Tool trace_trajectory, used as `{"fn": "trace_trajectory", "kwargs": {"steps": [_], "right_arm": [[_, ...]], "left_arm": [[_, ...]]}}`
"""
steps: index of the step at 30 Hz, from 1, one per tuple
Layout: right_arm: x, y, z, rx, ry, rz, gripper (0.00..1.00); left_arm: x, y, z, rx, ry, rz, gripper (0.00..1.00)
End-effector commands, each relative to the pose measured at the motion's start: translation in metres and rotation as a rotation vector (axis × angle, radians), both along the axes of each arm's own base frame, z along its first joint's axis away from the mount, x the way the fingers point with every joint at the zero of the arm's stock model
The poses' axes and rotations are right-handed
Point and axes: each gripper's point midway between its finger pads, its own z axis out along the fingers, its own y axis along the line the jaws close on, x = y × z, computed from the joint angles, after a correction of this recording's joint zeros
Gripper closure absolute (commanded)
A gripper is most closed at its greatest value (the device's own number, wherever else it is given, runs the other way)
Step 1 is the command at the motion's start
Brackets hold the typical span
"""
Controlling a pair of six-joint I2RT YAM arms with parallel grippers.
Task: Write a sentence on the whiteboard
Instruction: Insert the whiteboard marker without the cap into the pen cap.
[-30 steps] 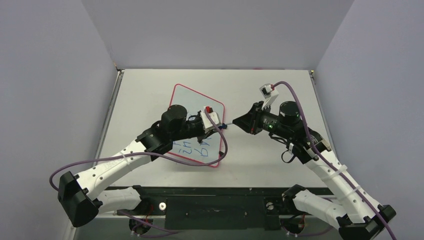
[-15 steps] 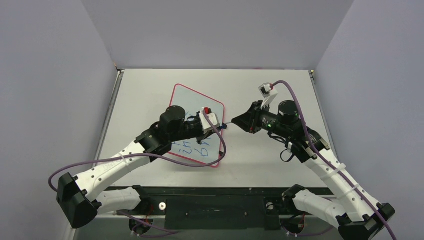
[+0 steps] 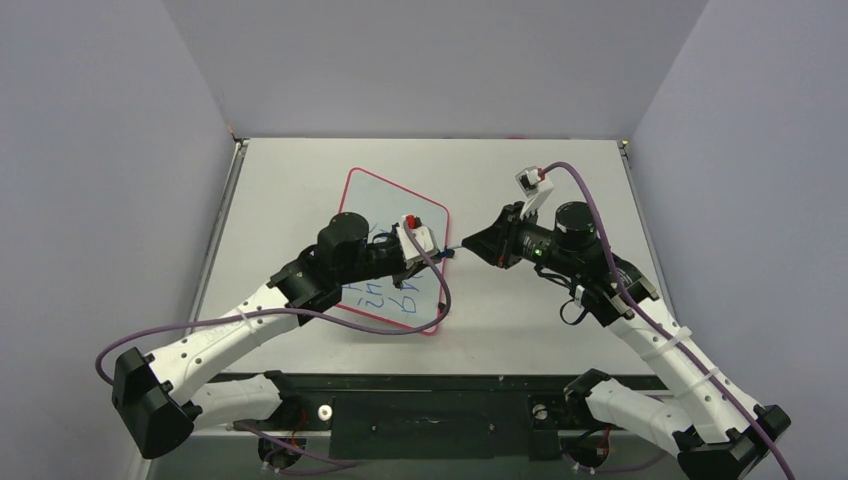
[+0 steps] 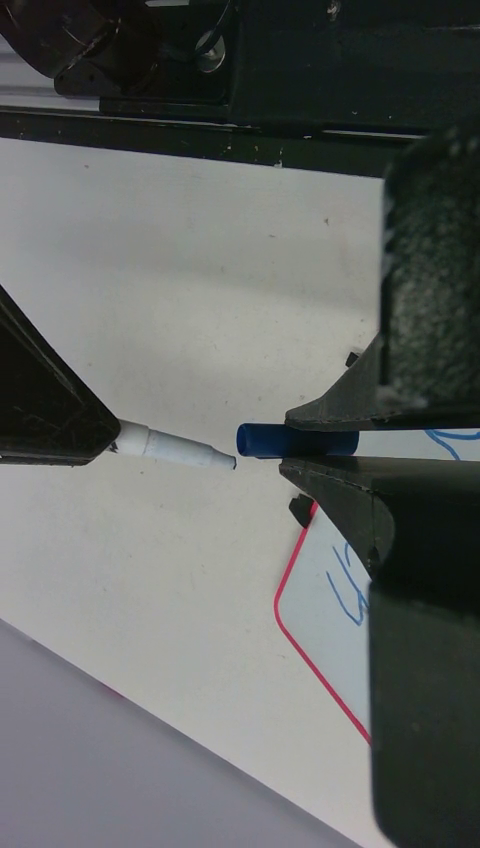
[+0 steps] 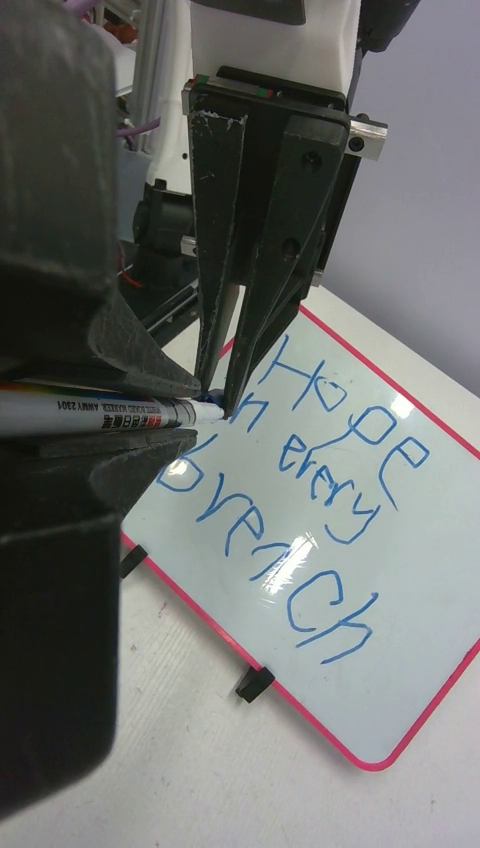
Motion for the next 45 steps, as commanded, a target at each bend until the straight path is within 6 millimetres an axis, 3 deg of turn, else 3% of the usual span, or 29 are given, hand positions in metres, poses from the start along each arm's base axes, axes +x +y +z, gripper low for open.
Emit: {"fn": "trace_trajectory", "kwargs": {"steps": [1,27,45], "right_arm": [[0.003,0.003,0.009,0.025,-0.041,-0.009,1.0],[-0.003,0.012,-0.006,0.0,-0.009,0.034,1.0],[-0.009,0.04,-0.014,-0.051,-0.009,0.122,1.0]], "left_arm": [[0.0,0.001,0.023,-0.069,-0.052,0.0,1.0],[-0.001,0.001,0.025,-0.077,-0.052,-0.001,1.0],[-0.01,-0.001,0.026,-0.083,-0.046,-0.049,1.0]]}}
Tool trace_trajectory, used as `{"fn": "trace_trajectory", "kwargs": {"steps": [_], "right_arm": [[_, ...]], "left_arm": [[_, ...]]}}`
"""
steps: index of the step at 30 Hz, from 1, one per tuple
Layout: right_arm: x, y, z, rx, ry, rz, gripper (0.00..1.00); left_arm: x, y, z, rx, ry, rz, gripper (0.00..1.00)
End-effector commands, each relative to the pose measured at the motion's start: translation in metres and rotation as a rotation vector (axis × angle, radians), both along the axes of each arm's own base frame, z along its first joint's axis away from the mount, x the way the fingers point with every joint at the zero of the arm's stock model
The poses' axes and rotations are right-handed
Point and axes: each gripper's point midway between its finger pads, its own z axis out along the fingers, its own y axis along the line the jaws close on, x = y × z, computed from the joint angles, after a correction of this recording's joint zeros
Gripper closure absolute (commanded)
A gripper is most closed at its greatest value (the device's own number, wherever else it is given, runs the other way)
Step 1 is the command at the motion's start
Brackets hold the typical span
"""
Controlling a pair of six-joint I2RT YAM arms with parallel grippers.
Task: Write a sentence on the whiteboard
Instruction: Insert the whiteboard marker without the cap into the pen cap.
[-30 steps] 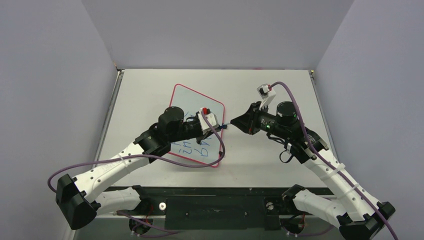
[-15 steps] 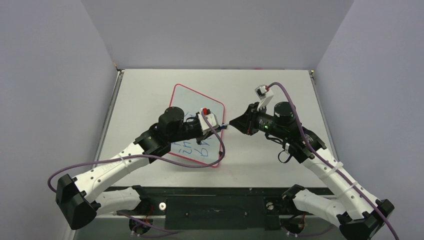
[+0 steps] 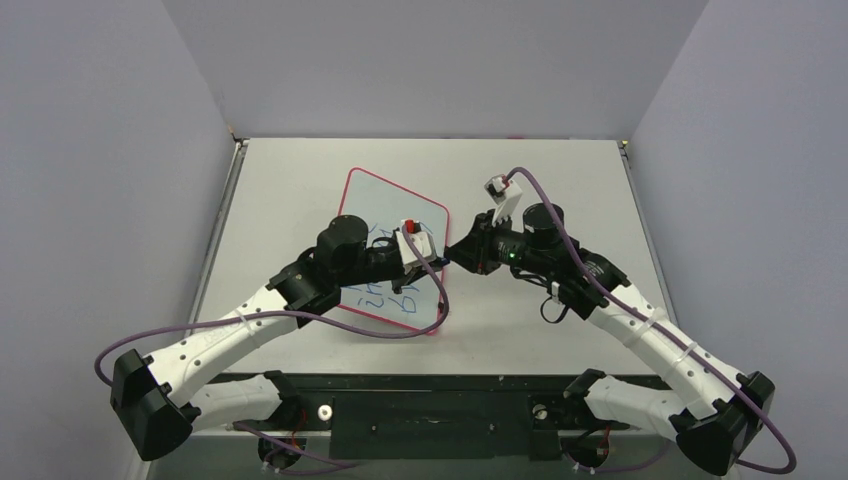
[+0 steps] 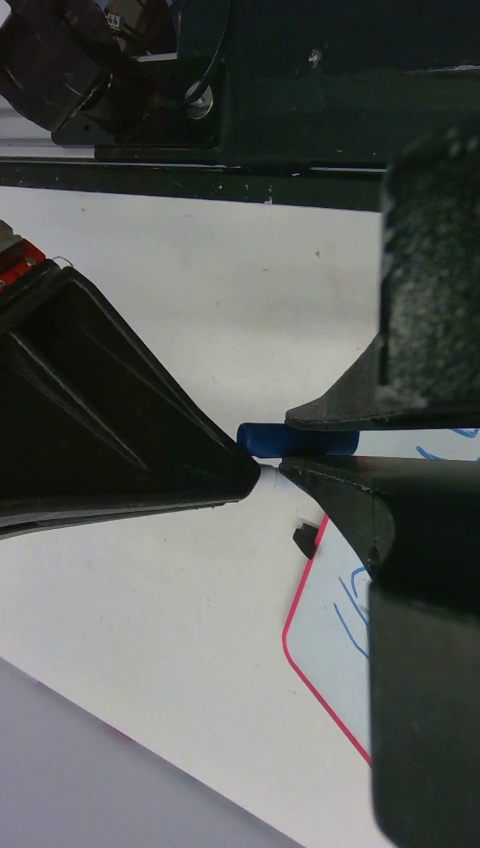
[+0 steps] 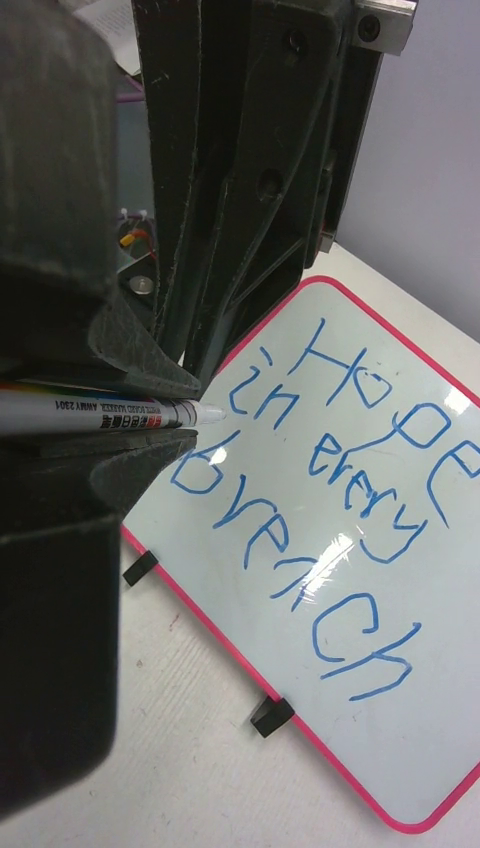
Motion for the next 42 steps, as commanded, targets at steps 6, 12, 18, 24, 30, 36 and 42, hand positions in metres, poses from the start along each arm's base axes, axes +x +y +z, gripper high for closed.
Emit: {"fn": "trace_trajectory", "kwargs": {"steps": [6,12,18,24,30,36,42], "right_arm": [[0.002,-0.003,0.026,-0.004,-0.086,-0.025,1.0],[0.003,-0.02,0.039,-0.023,-0.132,-0.076,1.0],[-0.002,-0.028,0.049,-0.014,-0.143,-0.076,1.0],[-0.007,-0.026,0.049,-0.008,-0.138,-0.054,1.0],[-0.008,-0.025,0.048,-0.006,-0.131,-0.047,1.0],[-0.007,-0.027,0.052,0.001,-0.14,-0.058,1.0],[-0.009,-0.029,0.058,0.012,-0.154,-0.061,1.0]], "left_arm": [[0.003,0.002,0.028,-0.068,-0.071,0.017,1.0],[0.005,0.005,0.025,-0.06,-0.071,0.033,1.0],[0.008,0.005,0.024,-0.054,-0.069,0.046,1.0],[0.01,0.004,0.023,-0.052,-0.067,0.051,1.0],[0.01,0.005,0.024,-0.053,-0.068,0.052,1.0],[0.01,0.005,0.022,-0.05,-0.066,0.056,1.0],[0.011,0.005,0.021,-0.046,-0.065,0.059,1.0]]}}
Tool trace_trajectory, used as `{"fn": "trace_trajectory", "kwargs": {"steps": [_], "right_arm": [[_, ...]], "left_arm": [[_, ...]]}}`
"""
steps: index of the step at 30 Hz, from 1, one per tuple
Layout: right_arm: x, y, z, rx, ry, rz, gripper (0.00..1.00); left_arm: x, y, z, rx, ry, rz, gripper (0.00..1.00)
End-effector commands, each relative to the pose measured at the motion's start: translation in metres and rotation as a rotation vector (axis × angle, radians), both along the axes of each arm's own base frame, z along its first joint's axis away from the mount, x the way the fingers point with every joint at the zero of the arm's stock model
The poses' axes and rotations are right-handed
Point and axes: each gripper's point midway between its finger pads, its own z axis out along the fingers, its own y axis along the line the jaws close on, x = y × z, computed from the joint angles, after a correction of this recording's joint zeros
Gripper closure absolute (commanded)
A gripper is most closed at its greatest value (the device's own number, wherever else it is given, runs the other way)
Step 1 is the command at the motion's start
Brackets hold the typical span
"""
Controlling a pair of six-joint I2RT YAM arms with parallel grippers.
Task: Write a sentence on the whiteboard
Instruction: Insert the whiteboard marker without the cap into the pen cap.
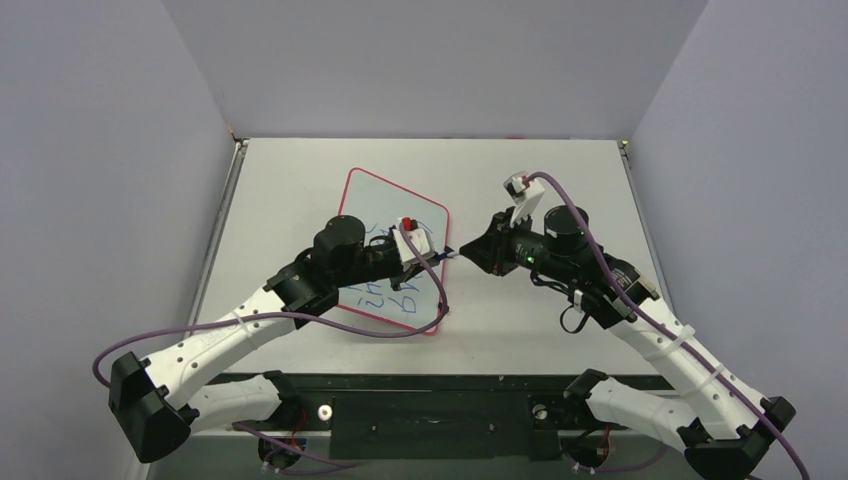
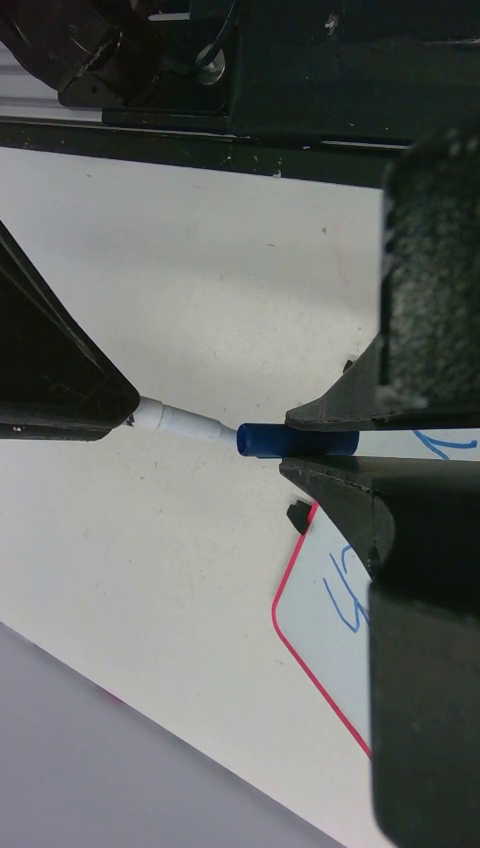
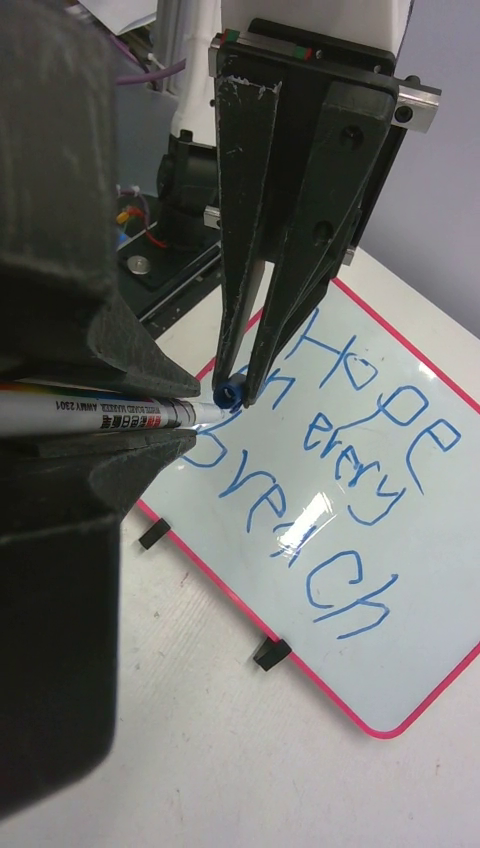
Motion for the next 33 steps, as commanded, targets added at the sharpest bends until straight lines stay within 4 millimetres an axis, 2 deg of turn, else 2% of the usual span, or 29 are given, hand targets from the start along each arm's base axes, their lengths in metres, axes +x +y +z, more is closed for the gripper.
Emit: {"fn": "trace_trajectory", "kwargs": {"steps": [1,10,33], "right_arm": [[-0.002,-0.003,0.03,0.053,-0.074,-0.001,1.0],[-0.004,-0.003,0.034,0.063,-0.079,0.004,1.0],[-0.001,0.011,0.024,0.09,-0.046,0.026,1.0]], "left_arm": [[0.004,-0.001,0.018,-0.043,-0.045,0.006,1.0],[0.004,-0.002,0.015,-0.035,-0.04,0.002,1.0],[0.003,-0.002,0.018,-0.046,-0.039,0.002,1.0]]}}
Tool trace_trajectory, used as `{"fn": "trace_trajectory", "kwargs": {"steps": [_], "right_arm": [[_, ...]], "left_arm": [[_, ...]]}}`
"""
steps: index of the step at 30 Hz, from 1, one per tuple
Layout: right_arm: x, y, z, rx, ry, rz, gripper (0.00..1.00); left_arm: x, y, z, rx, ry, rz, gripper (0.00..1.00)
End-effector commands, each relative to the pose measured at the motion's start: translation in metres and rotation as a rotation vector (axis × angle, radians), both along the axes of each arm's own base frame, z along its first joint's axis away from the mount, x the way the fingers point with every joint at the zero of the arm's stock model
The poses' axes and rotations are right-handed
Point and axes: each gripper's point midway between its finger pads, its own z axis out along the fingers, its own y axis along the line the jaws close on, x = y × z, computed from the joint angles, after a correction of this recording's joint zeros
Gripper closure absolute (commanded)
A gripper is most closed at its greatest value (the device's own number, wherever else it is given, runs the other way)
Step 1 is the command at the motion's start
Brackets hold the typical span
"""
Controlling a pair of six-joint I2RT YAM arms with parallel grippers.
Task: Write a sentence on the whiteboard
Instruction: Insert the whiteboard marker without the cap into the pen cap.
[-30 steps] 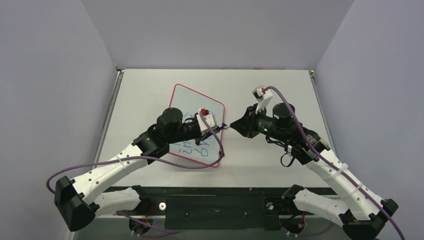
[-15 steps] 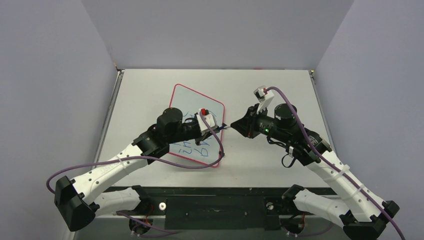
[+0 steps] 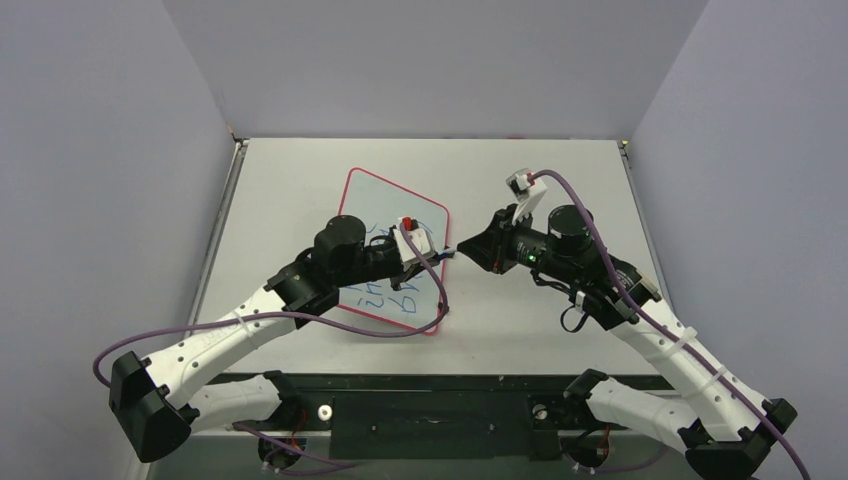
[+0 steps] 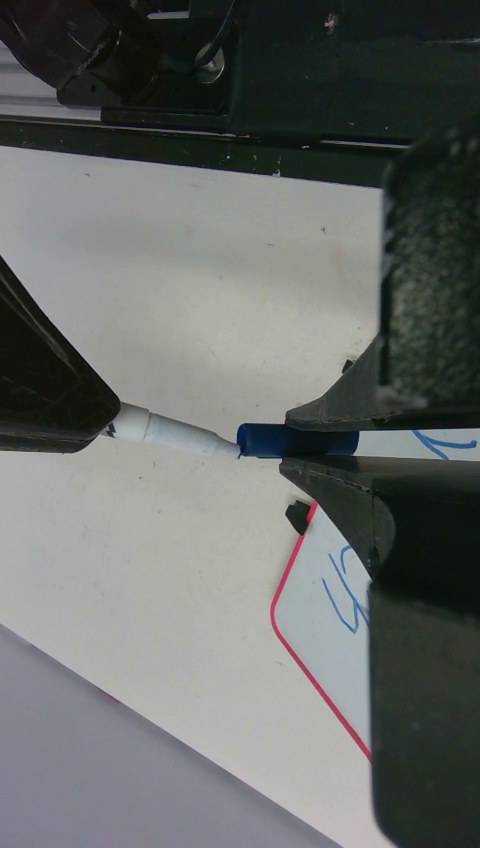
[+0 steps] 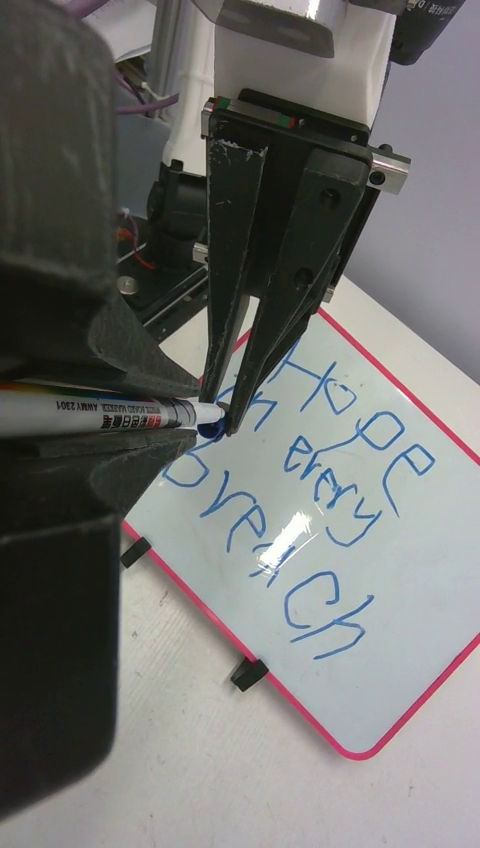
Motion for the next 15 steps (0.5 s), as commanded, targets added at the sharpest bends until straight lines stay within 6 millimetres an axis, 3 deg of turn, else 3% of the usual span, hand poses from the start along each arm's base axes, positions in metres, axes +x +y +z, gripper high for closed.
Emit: {"fn": "trace_trajectory", "kwargs": {"steps": [1,15], "right_arm": [[0.0023,0.0061,0.0086,0.035,-0.026,0.007,1.0],[0.0021,-0.0002,0.0036,0.021,-0.026,-0.018,1.0]], "left_arm": [[0.003,-0.0016,0.0185,-0.047,-0.041,0.002,1.0],[0.0053,0.0007,0.0235,-0.067,-0.046,0.017,1.0]]}}
